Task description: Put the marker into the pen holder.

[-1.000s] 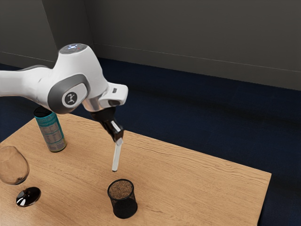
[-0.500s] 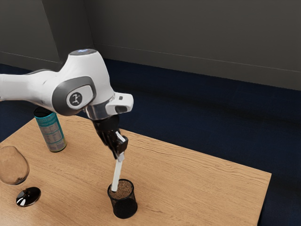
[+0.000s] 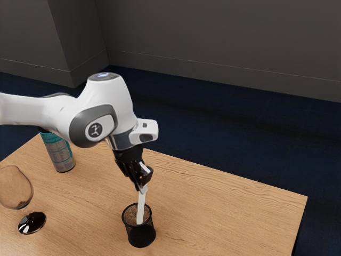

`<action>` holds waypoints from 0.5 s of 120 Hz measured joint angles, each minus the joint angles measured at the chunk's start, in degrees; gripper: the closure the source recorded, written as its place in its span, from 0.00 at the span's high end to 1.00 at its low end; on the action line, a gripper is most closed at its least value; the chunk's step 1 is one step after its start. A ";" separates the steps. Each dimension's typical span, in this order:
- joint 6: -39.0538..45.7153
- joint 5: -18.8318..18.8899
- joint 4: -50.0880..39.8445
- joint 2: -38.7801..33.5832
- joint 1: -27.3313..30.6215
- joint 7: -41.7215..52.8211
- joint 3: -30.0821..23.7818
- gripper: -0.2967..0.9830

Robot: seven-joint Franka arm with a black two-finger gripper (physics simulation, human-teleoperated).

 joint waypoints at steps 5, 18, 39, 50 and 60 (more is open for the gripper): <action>0.12 0.09 -0.69 -0.82 -0.15 -0.34 -0.32 0.20; -0.28 0.06 -1.56 -2.90 -0.30 -1.02 -0.92 0.33; -0.70 0.14 -1.36 -3.75 -0.43 -1.62 -1.03 0.55; -2.83 2.70 10.57 1.80 1.17 -1.57 -0.17 0.62; -9.97 4.14 32.62 13.40 8.27 0.08 0.20 0.67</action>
